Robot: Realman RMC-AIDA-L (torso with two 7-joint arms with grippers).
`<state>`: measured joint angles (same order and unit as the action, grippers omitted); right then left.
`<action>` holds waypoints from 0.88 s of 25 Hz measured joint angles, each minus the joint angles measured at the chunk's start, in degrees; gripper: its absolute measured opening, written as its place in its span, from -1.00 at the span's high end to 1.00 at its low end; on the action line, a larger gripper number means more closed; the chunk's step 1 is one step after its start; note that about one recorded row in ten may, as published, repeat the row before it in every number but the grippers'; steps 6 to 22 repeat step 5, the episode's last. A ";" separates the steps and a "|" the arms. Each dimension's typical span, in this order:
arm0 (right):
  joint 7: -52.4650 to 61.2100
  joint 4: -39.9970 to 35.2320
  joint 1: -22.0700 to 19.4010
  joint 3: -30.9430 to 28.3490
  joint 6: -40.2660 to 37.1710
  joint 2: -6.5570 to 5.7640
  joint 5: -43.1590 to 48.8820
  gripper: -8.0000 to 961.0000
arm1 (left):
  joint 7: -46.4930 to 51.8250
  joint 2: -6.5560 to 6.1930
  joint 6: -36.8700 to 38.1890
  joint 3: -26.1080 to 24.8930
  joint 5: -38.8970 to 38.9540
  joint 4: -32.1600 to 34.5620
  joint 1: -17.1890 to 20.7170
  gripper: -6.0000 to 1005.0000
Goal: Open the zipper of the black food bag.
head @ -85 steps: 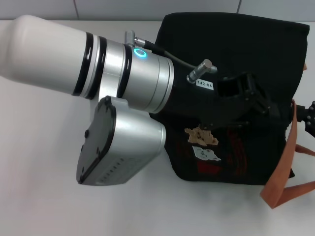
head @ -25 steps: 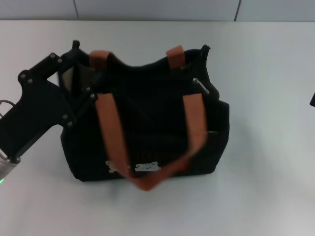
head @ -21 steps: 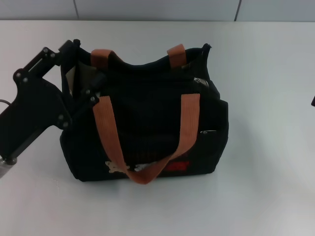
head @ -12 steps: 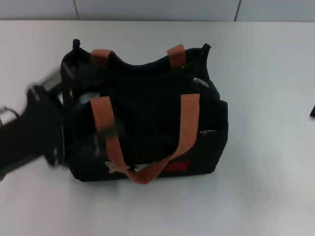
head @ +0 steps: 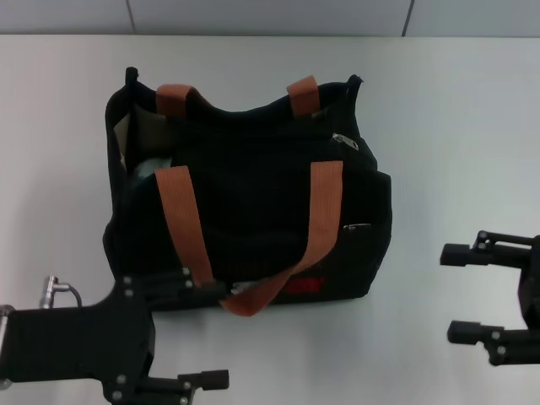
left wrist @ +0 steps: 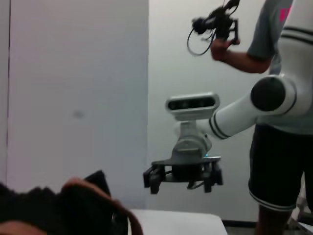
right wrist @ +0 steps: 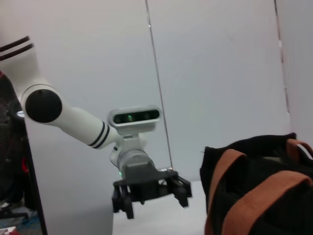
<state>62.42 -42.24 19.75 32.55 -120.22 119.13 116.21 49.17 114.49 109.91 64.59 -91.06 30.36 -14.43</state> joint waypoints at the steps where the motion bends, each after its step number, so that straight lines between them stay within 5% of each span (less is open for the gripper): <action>1: 0.00 0.00 0.00 0.00 0.00 0.00 0.00 -0.58 | 0.00 0.00 0.00 0.00 0.00 0.00 0.00 -0.59; 5: -1.23 2.12 0.64 0.28 1.42 0.04 0.06 -0.58 | -0.09 0.87 -0.15 -2.40 -1.00 0.00 0.43 -0.59; 22: -1.23 2.12 0.64 0.28 1.42 0.04 0.06 -0.58 | -0.09 0.87 -0.15 -2.40 -1.00 0.00 0.43 -0.59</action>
